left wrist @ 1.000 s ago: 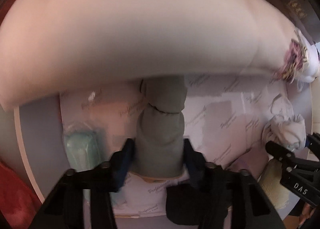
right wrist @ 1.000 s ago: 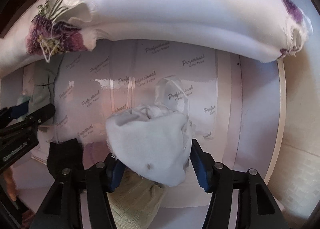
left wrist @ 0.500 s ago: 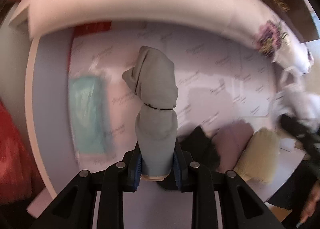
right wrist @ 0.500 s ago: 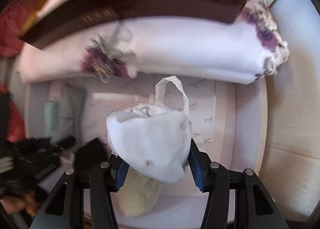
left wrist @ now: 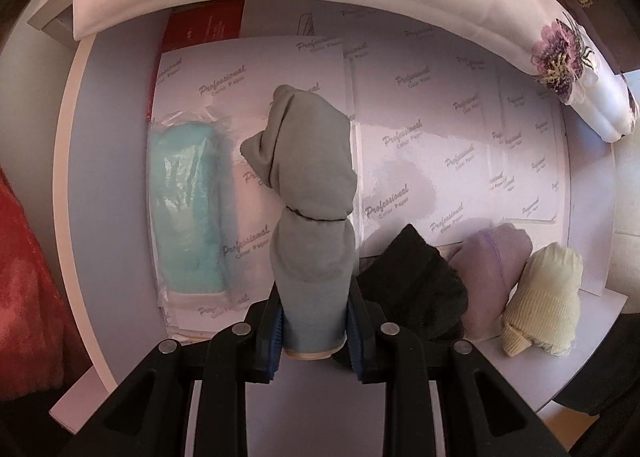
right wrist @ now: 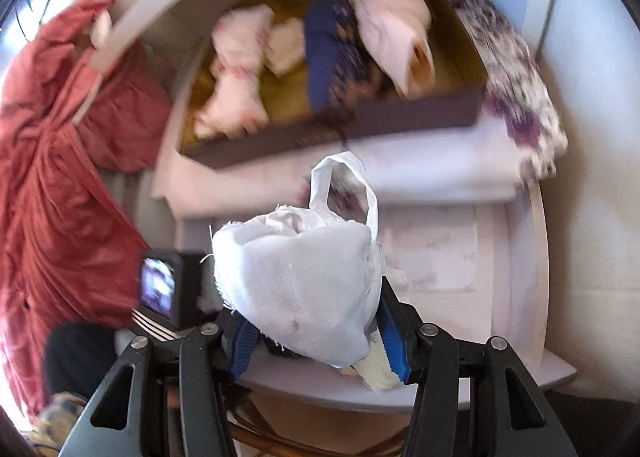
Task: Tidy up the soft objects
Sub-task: 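Lift the white cloth and carry it into the gold-lined tray with the right tool, then lower the white cloth into the tray and open the right tool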
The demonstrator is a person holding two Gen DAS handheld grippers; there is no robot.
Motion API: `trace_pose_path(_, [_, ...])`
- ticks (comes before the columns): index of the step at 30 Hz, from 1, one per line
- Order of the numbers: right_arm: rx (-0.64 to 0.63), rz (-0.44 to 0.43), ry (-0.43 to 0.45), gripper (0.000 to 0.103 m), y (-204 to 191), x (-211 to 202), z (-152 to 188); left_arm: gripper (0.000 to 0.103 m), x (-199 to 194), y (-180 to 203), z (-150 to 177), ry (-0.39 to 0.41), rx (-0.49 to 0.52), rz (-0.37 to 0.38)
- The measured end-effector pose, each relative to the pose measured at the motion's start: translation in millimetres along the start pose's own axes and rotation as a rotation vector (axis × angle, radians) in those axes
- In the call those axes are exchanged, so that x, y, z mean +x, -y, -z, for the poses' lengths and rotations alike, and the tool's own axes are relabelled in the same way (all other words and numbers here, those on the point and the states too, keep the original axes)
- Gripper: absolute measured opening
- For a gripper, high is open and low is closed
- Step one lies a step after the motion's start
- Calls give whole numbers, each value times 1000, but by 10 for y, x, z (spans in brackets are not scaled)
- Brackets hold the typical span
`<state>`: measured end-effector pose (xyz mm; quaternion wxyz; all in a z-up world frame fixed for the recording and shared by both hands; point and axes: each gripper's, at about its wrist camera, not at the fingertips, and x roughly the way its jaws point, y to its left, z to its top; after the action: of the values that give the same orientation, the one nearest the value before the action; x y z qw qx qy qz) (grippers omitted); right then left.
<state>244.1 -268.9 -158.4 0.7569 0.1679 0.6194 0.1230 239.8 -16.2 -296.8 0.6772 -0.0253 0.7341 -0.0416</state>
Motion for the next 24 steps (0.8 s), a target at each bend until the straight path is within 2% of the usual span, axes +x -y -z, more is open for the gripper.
trace_pose_path(6, [15, -84, 83, 54, -312, -224, -536, 26, 160, -109, -2, -10, -19, 22])
trace_pose_path(10, [14, -67, 109, 54, -447, -174, -974, 26, 176, -122, -16, -12, -15, 26])
trace_pose_path(14, [59, -42, 85, 55, -484, 73, -1340, 26, 193, -152, -18, -16, -22, 29])
trace_pose_path(17, [103, -38, 33, 58, -407, 321, -1463, 26, 225, -166, -20, -20, -25, 28])
trace_pose_path(20, [130, 3, 15, 59, -334, 482, -1544, 26, 221, -164, -20, -23, -25, 26])
trace_pose_path(22, [124, 14, 9, 59, -320, 519, -1563, 26, 239, -163, -21, -25, -22, 24])
trace_pose_path(24, [115, 7, 20, 64, -315, 484, -1562, 26, 244, -160, -21, -26, -25, 20])
